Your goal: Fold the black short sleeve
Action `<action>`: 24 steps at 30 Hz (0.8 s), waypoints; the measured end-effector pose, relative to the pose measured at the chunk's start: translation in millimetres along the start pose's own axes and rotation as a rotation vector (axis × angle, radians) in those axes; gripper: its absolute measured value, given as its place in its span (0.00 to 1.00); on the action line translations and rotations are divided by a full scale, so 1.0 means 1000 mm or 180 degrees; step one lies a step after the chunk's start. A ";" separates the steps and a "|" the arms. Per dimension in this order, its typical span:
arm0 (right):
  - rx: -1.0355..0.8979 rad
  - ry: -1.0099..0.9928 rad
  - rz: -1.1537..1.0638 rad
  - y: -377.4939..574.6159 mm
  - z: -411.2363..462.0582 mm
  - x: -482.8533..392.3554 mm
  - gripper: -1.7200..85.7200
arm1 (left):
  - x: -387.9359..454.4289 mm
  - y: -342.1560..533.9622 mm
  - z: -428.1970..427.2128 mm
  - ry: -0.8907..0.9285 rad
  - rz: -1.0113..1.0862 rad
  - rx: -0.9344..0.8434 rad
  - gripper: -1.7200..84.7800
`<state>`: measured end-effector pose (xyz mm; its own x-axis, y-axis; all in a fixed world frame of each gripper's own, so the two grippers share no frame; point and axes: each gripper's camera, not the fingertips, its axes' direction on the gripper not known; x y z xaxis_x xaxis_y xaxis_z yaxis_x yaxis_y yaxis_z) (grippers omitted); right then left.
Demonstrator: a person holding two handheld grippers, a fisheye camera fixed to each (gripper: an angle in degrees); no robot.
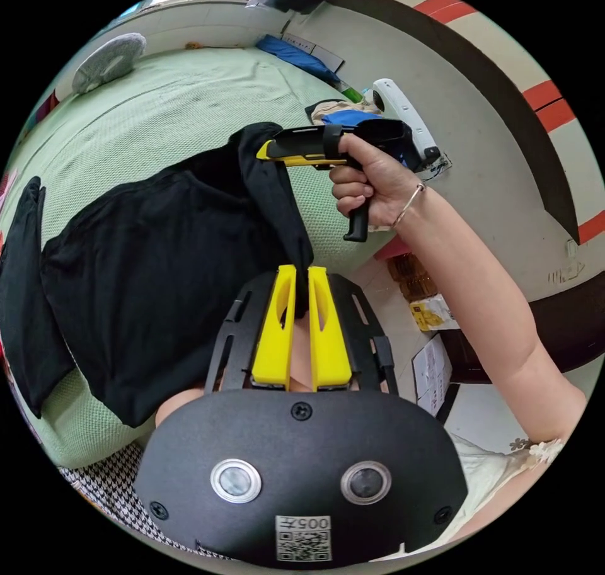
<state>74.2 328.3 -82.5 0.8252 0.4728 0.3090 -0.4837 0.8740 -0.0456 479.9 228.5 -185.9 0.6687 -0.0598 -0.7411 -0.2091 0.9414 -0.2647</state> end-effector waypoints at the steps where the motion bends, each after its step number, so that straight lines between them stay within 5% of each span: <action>1: 0.0041 -0.0008 0.0012 -0.003 -0.007 -0.002 0.04 | 0.003 -0.003 -0.007 0.0048 0.0028 0.0036 0.07; 13: 0.0367 0.0953 0.0101 -0.018 -0.082 -0.030 0.03 | 0.047 -0.035 -0.046 0.0518 0.0447 0.0220 0.07; 24: 0.0205 0.1372 -0.0402 -0.035 0.000 -0.161 0.03 | -0.041 0.000 -0.110 0.0413 0.0041 0.0342 0.07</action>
<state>-41.7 221.3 -130.3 0.9184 0.3782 -0.1161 -0.3773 0.9256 0.0304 373.6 194.5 -223.4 0.5674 -0.0834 -0.8192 -0.1349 0.9720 -0.1924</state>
